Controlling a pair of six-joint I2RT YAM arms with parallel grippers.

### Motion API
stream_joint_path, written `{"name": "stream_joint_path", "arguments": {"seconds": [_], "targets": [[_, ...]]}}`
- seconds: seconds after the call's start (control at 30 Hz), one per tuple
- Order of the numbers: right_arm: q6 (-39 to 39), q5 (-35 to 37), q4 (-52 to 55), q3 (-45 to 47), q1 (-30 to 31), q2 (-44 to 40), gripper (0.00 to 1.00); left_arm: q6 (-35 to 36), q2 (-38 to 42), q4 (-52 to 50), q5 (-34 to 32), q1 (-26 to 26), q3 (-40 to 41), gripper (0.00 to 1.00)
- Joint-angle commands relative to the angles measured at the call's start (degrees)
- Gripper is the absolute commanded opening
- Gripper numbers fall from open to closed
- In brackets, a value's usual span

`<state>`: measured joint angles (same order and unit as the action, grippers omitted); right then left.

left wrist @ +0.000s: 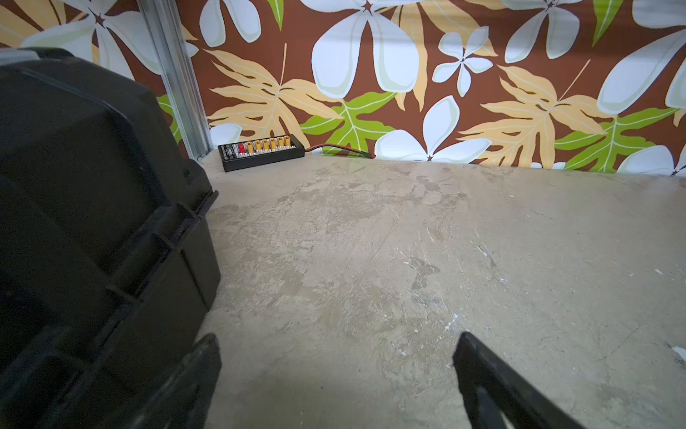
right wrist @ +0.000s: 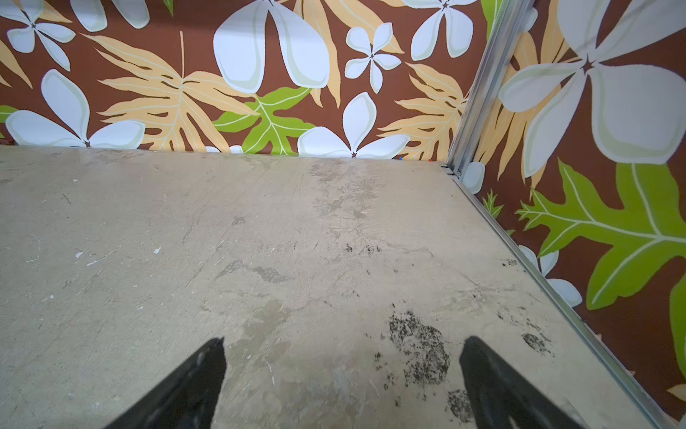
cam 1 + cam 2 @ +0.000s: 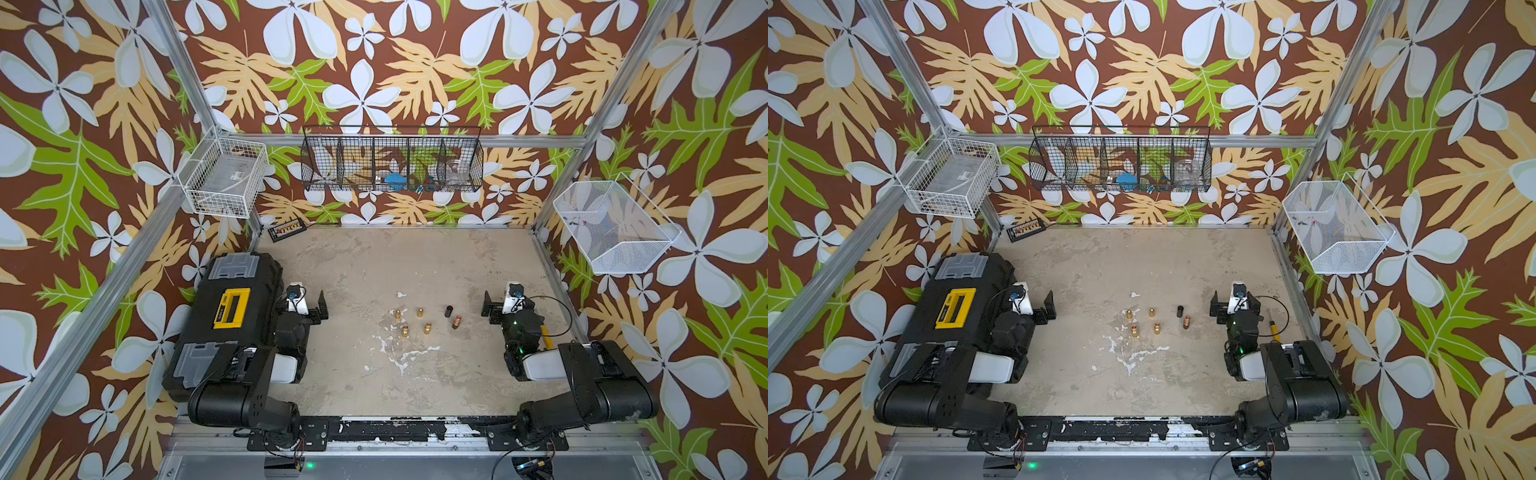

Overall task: Open the lipstick cap
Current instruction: Reset both arms

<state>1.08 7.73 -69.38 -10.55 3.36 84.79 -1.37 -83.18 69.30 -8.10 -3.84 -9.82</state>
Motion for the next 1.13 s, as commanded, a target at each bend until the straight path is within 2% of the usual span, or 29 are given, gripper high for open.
{"name": "stream_joint_path", "arguments": {"seconds": [0.0,1.1], "targets": [[-0.1,0.1,-1.7,-0.2,0.0,0.0,1.0,-0.9,-0.4,4.0,0.9,0.3,0.2,1.0],[0.0,0.0,-1.7,-0.2,0.0,0.0,1.0,-0.8,0.0,3.2,1.0,0.2,0.2,1.0]]}}
